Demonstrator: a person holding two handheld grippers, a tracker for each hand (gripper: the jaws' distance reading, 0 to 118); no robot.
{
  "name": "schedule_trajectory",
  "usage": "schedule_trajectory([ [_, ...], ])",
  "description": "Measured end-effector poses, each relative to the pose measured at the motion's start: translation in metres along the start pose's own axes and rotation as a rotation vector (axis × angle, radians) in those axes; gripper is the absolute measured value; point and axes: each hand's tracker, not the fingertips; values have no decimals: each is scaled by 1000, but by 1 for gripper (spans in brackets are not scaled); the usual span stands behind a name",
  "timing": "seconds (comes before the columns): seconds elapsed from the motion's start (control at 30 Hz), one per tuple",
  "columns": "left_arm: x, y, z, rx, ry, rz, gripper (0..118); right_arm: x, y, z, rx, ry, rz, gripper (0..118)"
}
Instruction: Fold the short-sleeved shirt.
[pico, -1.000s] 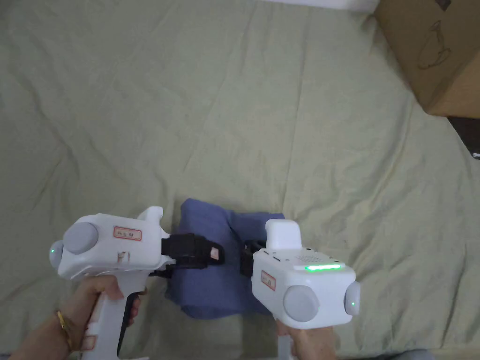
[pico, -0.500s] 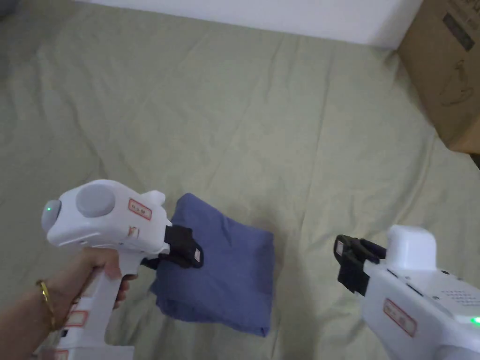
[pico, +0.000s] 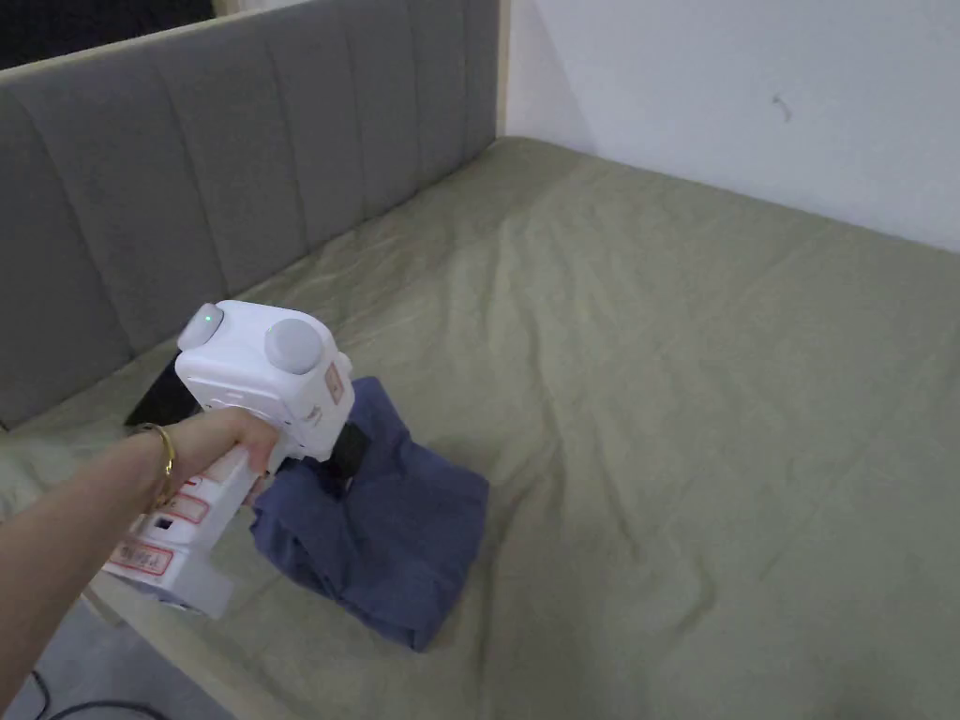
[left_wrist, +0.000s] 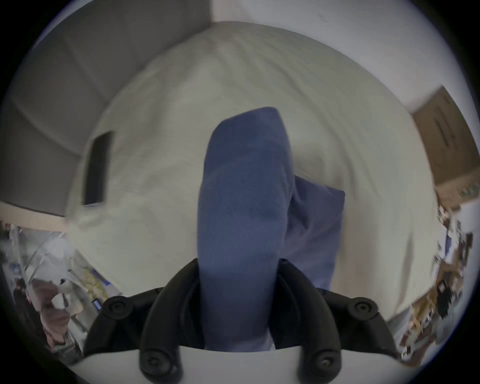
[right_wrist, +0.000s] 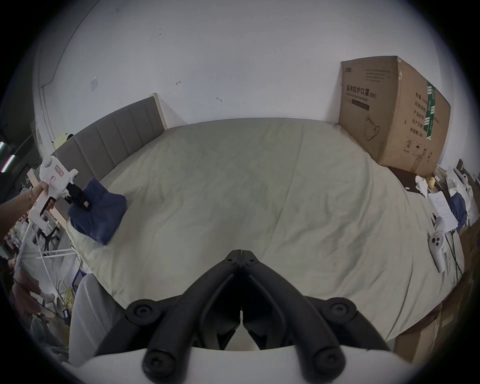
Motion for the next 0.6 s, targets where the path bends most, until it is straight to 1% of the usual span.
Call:
schedule_trajectory([
  [0.07,-18,5,-2,39,116,13,60,-5,3,-4,-8,7,0,0],
  [0.1,-24,6,-4,62,192,15,74,-8,4,-5,-8,10,0,0],
  [0.13,-30,8,-5,83,268,19,83,-10,6,-6,-5,13,1,0],
  [0.17,-34,10,-5,100,322,40,87,-10,8,-7,-2,16,3,0],
  [0.2,-38,8,-1,136,350,86,87,-12,9,-7,1,17,6,0],
  [0.23,-41,6,4,201,324,153,87,-13,11,-6,7,19,9,0],
  [0.27,-41,3,10,244,320,191,87,-13,12,-6,10,20,11,0],
  [0.3,-40,-2,18,316,320,240,84,-12,13,-6,11,22,14,0],
  [0.37,-30,-13,37,472,307,284,76,-10,15,-3,15,20,23,0],
  [0.4,-21,-23,47,544,257,303,76,-8,17,0,20,17,26,0],
  [0.43,-11,-34,57,598,182,284,73,-5,19,5,39,10,23,0],
  [0.47,-1,-40,63,624,128,260,68,-3,20,9,57,6,17,0],
  [0.57,48,-65,86,731,89,142,25,6,27,25,116,-18,15,0],
  [0.6,63,-72,93,777,80,106,13,9,30,31,144,-31,17,0],
])
